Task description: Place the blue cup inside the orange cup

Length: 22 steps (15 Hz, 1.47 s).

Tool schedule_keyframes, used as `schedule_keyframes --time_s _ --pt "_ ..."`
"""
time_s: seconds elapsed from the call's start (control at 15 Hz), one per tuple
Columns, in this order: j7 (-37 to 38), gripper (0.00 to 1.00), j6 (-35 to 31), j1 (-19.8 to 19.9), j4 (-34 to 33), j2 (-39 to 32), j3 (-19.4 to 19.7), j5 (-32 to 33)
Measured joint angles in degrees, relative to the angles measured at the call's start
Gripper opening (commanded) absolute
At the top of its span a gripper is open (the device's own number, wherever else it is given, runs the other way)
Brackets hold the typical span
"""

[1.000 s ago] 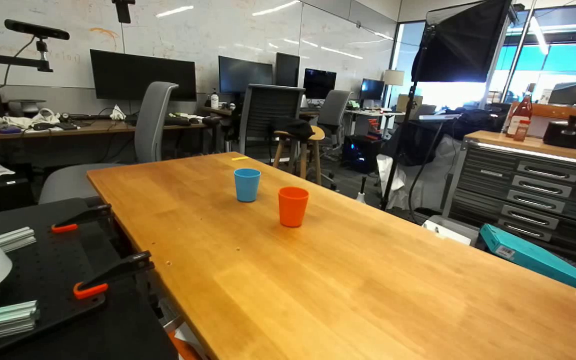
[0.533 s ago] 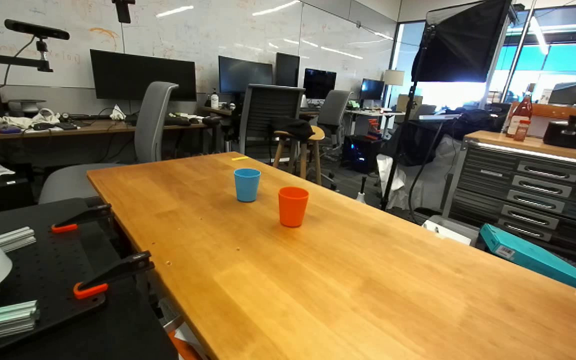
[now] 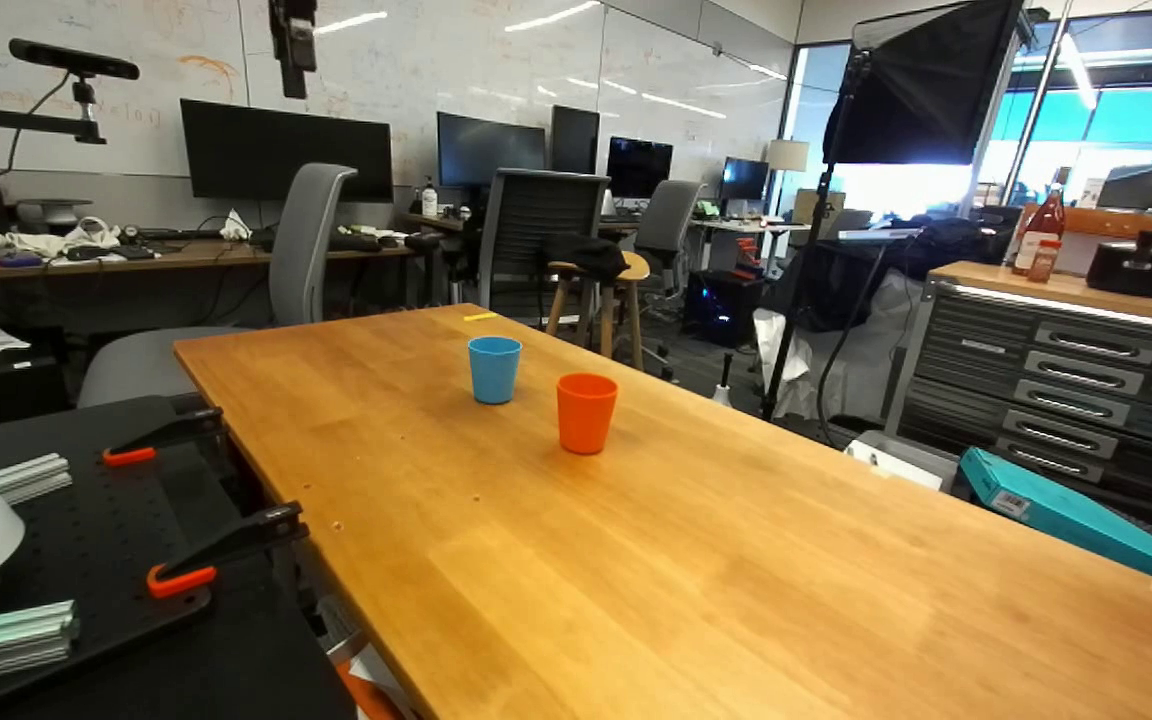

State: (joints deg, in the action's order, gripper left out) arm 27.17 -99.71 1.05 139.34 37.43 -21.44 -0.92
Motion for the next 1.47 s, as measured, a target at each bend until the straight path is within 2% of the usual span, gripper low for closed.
schedule_keyframes --time_s 0.4,0.6,1.07,1.47 --pt "7.2 1.00 -13.8 4.1 0.1 -20.9 0.5 3.5" --pt "11.3 1.00 -19.1 3.5 -1.9 -31.4 2.8 5.3" --pt "19.9 1.00 -30.7 -3.6 -10.4 -49.4 9.5 5.6" --pt "20.9 1.00 -31.3 -9.1 -19.8 -58.7 13.5 5.7"
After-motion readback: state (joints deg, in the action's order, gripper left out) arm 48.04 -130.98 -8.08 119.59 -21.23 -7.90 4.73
